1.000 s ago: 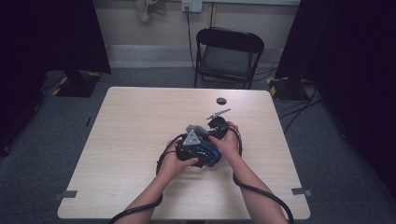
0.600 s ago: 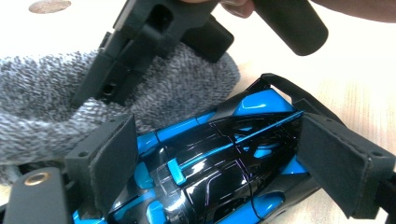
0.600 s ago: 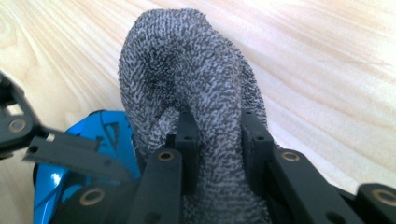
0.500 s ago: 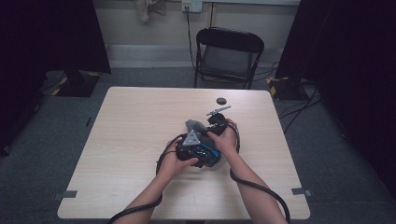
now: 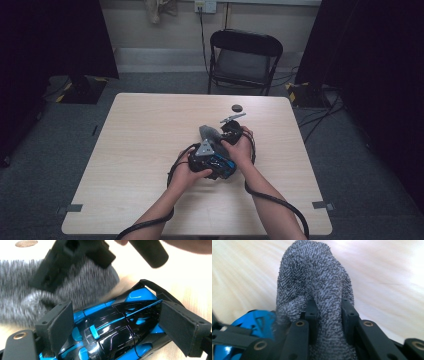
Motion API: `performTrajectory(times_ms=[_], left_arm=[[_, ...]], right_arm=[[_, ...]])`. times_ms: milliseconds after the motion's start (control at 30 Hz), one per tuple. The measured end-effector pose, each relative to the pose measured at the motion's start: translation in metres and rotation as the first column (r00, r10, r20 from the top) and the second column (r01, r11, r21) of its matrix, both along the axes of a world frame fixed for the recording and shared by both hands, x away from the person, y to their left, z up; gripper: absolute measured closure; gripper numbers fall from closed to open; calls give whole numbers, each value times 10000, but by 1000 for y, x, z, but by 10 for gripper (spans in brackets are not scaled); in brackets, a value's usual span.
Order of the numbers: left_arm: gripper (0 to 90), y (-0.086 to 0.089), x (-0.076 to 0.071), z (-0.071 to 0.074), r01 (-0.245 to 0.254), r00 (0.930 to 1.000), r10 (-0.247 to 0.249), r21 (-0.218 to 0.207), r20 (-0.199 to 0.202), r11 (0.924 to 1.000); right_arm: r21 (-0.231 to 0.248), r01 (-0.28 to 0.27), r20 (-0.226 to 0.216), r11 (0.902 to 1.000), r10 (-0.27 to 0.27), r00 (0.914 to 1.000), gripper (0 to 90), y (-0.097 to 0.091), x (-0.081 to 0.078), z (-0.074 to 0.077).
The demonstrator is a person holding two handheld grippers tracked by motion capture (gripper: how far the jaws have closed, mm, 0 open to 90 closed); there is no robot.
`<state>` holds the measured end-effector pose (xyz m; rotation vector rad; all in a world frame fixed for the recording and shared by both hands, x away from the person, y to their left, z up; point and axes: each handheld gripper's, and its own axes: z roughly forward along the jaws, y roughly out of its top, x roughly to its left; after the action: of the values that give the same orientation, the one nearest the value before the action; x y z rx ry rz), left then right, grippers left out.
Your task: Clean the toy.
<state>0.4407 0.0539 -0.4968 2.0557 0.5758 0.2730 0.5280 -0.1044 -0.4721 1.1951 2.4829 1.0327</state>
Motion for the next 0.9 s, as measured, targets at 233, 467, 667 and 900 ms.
performTrajectory(times_ms=[233,467,667,900], left_arm=[[127,0,0,0,-10,10000,10,-22,0,10000],[127,0,0,0,-12,10000,12,-3,-45,10000],[127,0,0,0,-33,10000,33,-61,-54,10000],[127,0,0,0,-6,10000,6,-5,-28,10000]], right_arm=[[-435,-1222,108,9915,1228,9924,731,5,-7,-3],[-466,-1706,-30,9842,1706,9853,738,-5,-13,-1],[-536,-1971,-140,9789,1967,9804,743,-16,-19,1],[-368,-2028,-277,9785,2018,9790,745,-34,-27,2]])
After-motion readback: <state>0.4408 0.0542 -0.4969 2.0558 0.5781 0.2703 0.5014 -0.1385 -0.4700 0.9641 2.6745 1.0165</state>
